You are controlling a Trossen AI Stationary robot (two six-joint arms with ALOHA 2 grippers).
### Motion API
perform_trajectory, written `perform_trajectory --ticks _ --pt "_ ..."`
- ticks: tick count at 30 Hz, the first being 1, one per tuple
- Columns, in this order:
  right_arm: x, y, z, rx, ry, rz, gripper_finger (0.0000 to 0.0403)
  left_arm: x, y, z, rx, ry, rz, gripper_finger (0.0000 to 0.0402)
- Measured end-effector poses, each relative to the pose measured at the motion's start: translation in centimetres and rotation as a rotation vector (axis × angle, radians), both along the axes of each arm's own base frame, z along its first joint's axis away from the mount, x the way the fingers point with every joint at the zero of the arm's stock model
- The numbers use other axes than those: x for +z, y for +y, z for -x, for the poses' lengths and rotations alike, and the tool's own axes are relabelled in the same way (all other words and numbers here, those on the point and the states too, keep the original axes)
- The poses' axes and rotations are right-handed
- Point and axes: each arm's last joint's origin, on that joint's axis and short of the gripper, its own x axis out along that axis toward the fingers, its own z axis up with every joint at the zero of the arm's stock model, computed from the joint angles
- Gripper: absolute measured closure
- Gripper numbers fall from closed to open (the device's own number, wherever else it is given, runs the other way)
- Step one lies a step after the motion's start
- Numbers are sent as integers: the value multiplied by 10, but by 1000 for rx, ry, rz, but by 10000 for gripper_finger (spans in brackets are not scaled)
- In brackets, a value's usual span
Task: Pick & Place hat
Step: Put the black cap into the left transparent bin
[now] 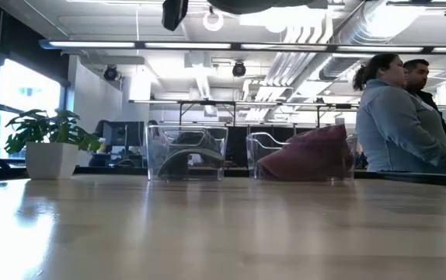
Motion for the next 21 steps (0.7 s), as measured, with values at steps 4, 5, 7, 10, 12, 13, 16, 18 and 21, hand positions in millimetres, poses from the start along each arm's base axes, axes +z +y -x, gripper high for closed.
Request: perform_trajectory --ticks 4,5,7,10,12,13,16,18,21 --pt "-11 1 -28 41 93 15 389 3 0 -1 14 -2 -3 401" --pt "-13 1 -34 32 128 30 387 5 0 -1 16 -7 -1 401" --pt "-19 -1 -45 -2 229 89 392 7 0 -1 19 -21 9 401" --pt "-19 -3 -58 -80 347 202 400 6 0 -1 25 -12 41 401" --pt "-13 -4 -63 -127 409 264 396 6 0 -1 23 -20 76 401" --pt "-8 -4 -66 -114 423 281 395 6 0 -1 24 -21 88 401" --pt "12 0 -72 5 402 273 399 6 0 -1 25 -16 114 402" --pt "27 1 -72 61 363 245 401 5 -1 -1 25 -9 132 402" --pt "41 -4 -70 102 327 226 399 3 -1 0 6 17 172 402"
